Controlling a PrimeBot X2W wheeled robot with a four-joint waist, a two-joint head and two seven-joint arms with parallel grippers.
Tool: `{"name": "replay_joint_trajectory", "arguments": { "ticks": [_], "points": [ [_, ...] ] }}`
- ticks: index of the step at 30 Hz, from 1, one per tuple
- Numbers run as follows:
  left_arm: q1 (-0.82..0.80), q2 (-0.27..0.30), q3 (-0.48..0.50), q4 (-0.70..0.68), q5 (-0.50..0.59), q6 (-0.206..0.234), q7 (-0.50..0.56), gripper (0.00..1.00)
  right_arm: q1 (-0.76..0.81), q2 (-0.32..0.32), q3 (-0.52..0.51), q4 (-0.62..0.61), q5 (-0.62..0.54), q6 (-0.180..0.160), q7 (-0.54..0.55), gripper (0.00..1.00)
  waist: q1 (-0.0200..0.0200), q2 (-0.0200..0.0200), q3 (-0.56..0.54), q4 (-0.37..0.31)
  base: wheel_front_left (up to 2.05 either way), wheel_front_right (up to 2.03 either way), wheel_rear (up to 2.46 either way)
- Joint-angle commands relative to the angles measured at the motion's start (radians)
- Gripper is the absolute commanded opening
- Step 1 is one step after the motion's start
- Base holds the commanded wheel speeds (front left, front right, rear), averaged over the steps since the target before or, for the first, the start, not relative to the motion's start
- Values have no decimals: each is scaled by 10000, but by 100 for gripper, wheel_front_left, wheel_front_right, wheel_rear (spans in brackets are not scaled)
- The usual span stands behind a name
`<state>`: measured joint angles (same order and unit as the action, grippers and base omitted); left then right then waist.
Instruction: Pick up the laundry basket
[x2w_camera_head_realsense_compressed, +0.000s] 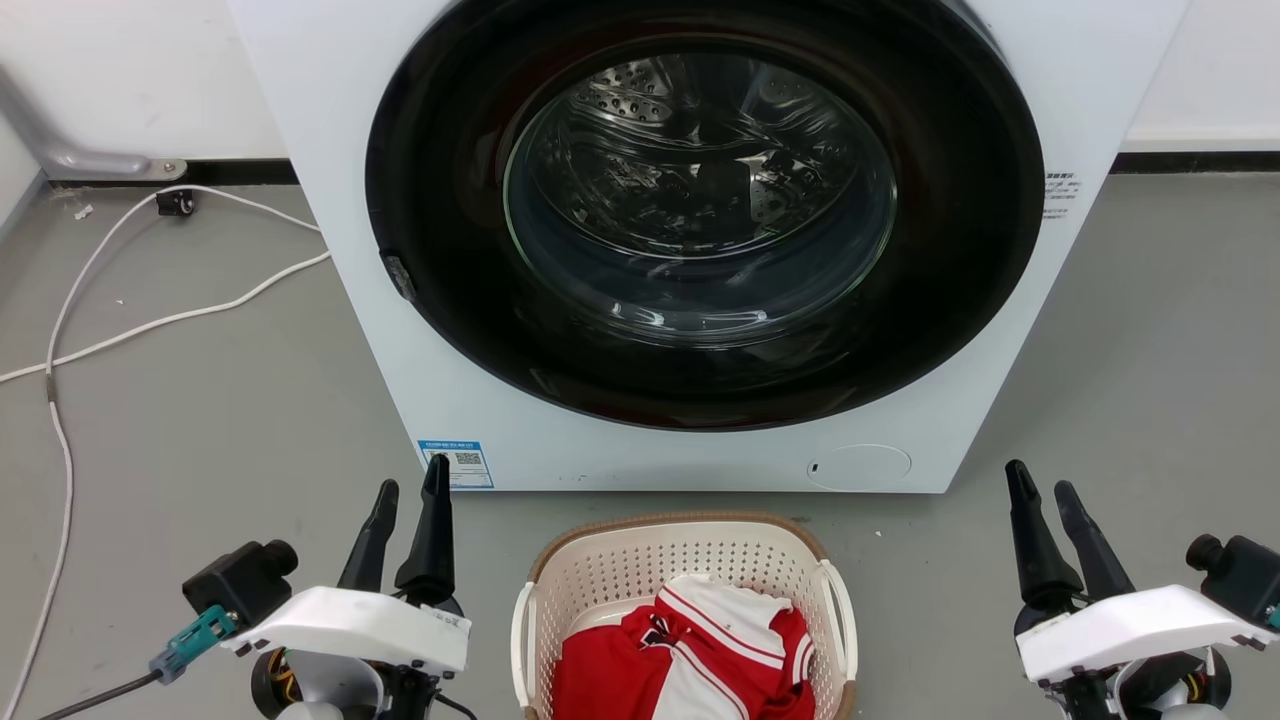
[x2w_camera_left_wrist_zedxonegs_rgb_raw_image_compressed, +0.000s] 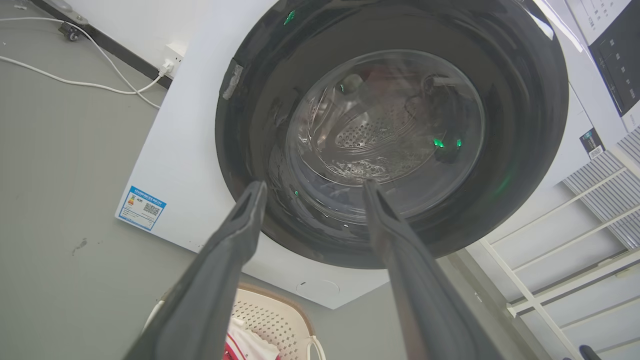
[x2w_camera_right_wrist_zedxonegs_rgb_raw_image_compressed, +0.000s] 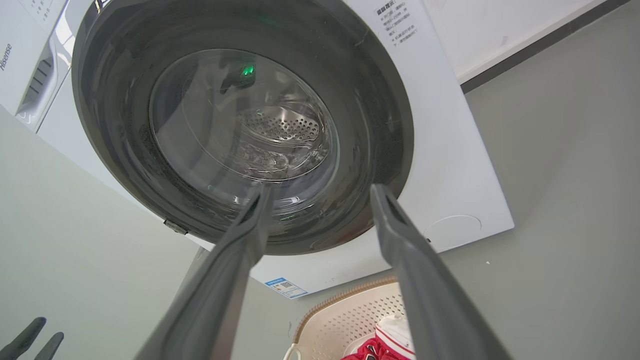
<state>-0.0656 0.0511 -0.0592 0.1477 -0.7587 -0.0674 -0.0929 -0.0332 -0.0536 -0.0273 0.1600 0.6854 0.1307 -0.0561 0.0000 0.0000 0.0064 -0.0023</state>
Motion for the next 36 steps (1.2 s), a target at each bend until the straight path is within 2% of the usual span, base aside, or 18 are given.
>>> {"name": "replay_joint_trajectory", "arguments": {
  "ticks": [1,19,36],
  "points": [
    [-97,47,-50,-123,451,75,-123,100,45,4,15,-191,-454,0,-76,100,0,0,6,2,0,0,0],
    [-177,250,-484,14,2787,531,-601,100,178,15,3,-453,-2996,0,-115,100,0,0,82,-21,0,0,0],
    [-238,314,-836,205,4400,830,-1009,100,318,27,124,-699,-4714,-1,-245,100,0,0,110,-41,0,0,0]
  ]
}}
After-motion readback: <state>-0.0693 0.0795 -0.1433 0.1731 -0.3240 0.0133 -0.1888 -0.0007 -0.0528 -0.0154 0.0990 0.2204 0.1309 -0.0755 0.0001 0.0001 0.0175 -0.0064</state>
